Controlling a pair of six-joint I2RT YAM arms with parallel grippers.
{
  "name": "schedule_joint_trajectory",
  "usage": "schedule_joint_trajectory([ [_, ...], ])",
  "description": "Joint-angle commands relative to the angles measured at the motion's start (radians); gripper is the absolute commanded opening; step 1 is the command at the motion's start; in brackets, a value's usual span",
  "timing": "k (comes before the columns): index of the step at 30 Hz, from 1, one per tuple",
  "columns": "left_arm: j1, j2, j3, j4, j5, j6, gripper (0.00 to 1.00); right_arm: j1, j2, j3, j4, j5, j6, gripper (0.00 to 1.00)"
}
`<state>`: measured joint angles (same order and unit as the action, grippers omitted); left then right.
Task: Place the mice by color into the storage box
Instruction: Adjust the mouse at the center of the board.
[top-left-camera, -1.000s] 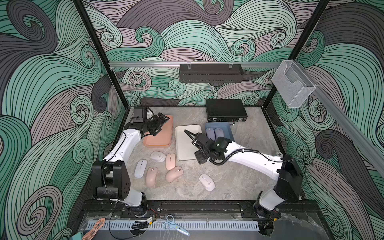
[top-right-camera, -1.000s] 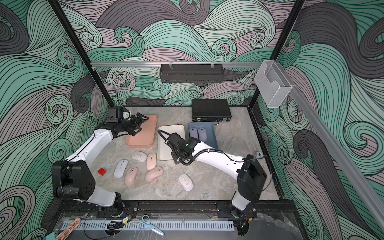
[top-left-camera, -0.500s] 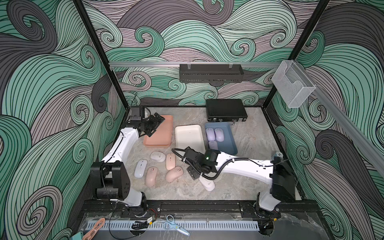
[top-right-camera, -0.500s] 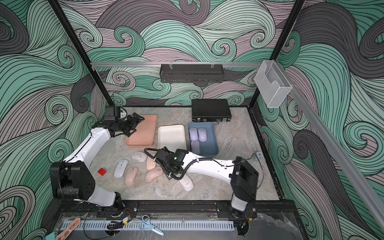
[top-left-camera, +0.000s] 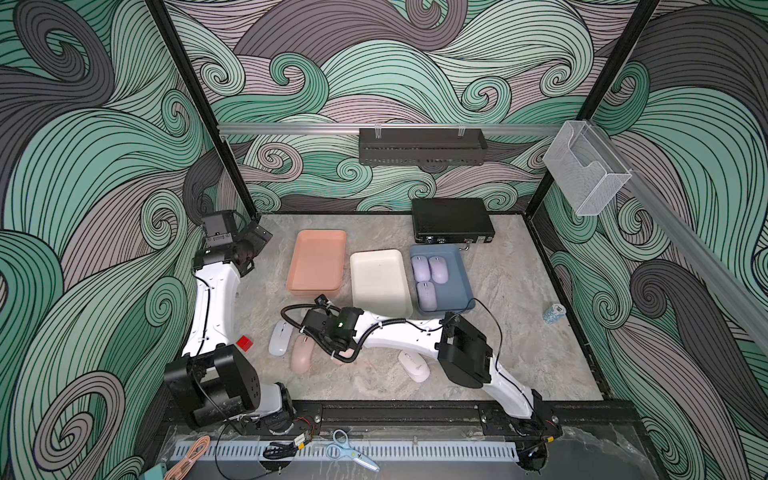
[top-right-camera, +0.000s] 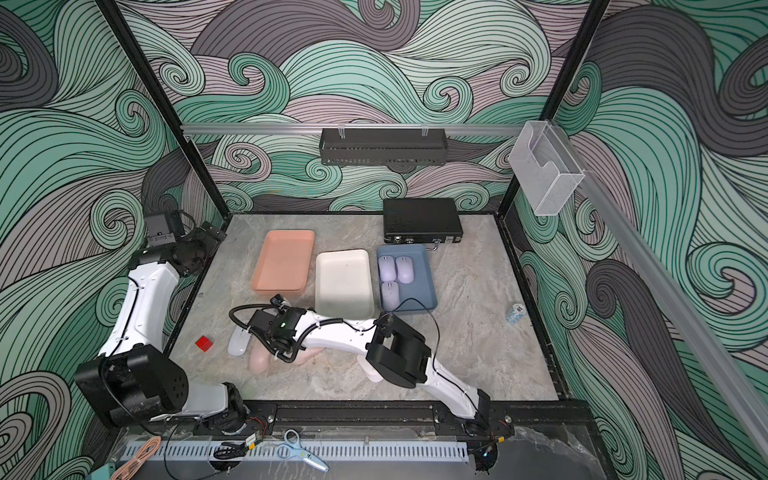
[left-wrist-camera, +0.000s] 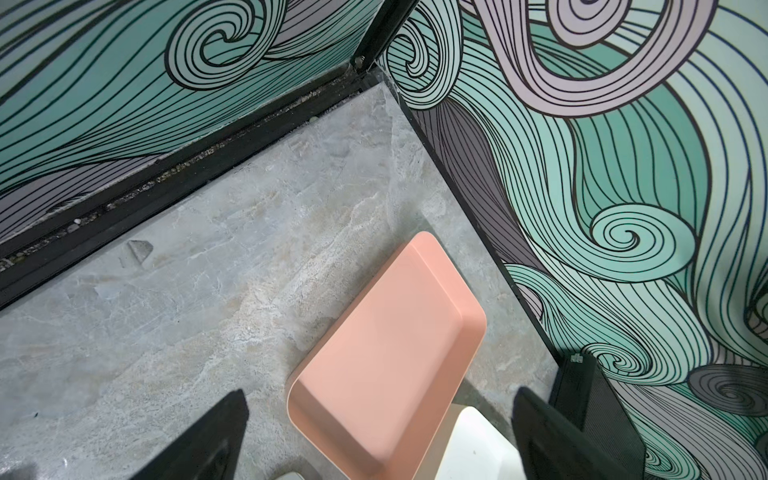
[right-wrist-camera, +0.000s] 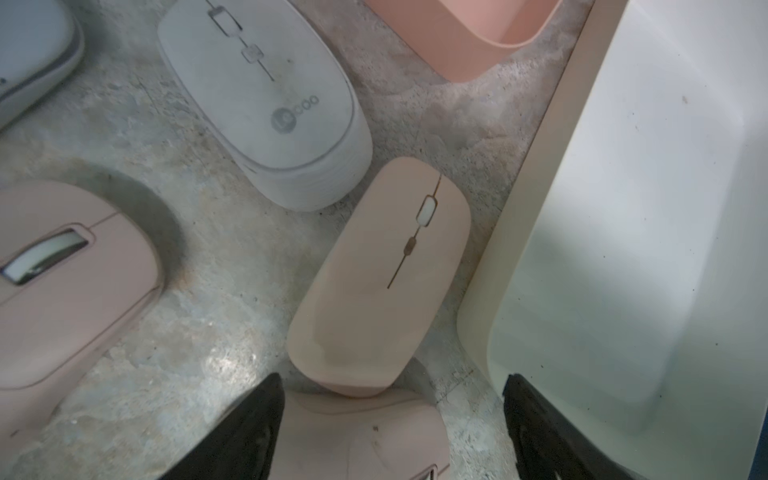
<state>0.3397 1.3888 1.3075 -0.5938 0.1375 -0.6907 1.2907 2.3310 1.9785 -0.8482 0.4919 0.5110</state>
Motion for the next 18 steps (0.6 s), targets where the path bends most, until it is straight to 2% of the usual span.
schedule_joint_trajectory([
  [1,0.029,0.027,0.039,-0.043,0.112,-0.005,0.96,0.018,0.016,0.029,-0.072,0.075,0.004,0.83],
  [9,0.052,0.06,0.015,-0.006,0.168,-0.03,0.95,0.049,-0.042,-0.065,-0.087,0.057,0.015,0.83],
  [18,0.05,0.055,0.0,0.018,0.197,-0.039,0.94,0.056,-0.259,-0.352,-0.087,0.027,0.068,0.81],
])
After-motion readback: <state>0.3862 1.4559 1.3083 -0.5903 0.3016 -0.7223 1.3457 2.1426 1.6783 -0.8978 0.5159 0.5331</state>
